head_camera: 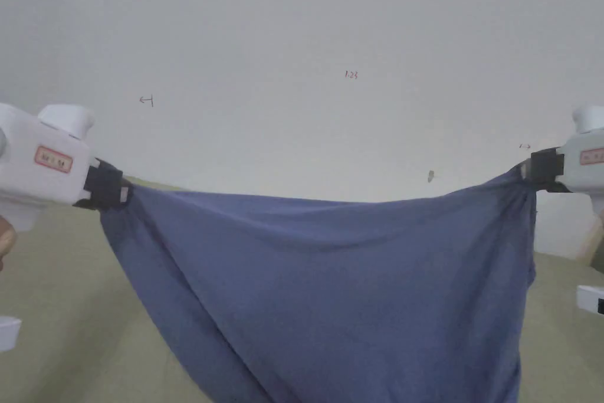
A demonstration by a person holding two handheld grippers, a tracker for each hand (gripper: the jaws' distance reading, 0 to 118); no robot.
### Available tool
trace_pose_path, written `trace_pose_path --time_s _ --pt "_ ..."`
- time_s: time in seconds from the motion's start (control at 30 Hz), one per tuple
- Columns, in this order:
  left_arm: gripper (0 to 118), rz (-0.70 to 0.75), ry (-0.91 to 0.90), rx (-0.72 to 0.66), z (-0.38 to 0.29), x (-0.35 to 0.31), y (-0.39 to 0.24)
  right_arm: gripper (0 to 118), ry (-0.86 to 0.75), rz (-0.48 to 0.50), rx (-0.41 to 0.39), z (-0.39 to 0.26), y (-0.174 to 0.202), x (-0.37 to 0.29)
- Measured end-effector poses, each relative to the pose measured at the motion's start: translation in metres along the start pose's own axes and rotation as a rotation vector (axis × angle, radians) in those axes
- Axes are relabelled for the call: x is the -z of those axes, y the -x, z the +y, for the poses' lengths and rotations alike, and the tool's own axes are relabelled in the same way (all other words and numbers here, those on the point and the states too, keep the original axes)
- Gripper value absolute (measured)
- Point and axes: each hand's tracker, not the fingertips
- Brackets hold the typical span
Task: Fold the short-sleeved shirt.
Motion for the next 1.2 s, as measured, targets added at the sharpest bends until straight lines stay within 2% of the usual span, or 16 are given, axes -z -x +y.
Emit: trace_pose_path --time_s 0.07,0.1,0.13,0.2,0.23,0.33,0.5,0.73,0.87,0.9,1.07,1.1,1.2 --pt "4 0.013 -0.031 0.019 0.023 0.007 -0.001 11 -0.039 -0.022 0.012 0.013 0.004 -0.002" --pt "4 0.02 -0.039 0.027 0.037 0.012 -0.002 10 -0.027 0.001 0.077 0.02 0.0 0.004" --pt "4 0.048 -0.055 0.034 0.05 0.016 -0.001 10 -0.048 -0.007 0.085 0.03 -0.001 0.006" --pt "4 0.054 -0.073 0.042 0.074 0.023 0.0 11 -0.092 -0.019 0.081 0.043 0.001 0.01" --pt "4 0.065 -0.093 0.049 0.085 0.026 0.0 10 -0.158 -0.06 0.024 0.052 0.0 0.007" --pt "4 0.088 -0.161 0.028 0.113 0.035 -0.002 11 -0.193 -0.075 0.016 0.067 0.012 0.007" --pt "4 0.101 -0.222 0.028 0.14 0.051 -0.006 11 -0.258 -0.109 0.028 0.092 0.006 0.024" --pt "4 0.125 -0.282 0.059 0.141 0.041 -0.029 11 -0.318 -0.102 0.035 0.103 0.008 0.016" --pt "4 0.13 -0.298 0.058 0.125 0.035 -0.034 11 -0.294 -0.095 0.05 0.087 0.009 0.011" --pt "4 0.124 -0.297 0.063 0.118 0.032 -0.036 10 -0.281 -0.079 0.064 0.083 -0.002 0.02" --pt "4 0.094 -0.273 0.055 0.068 0.022 -0.039 11 -0.246 -0.063 0.065 0.034 -0.008 0.017" --pt "4 0.091 -0.263 0.05 0.076 0.041 -0.009 11 -0.224 -0.07 0.06 0.022 -0.008 0.015" --pt "4 0.086 -0.233 0.061 0.047 0.044 0.001 11 -0.196 -0.072 0.061 -0.019 -0.009 0.004"
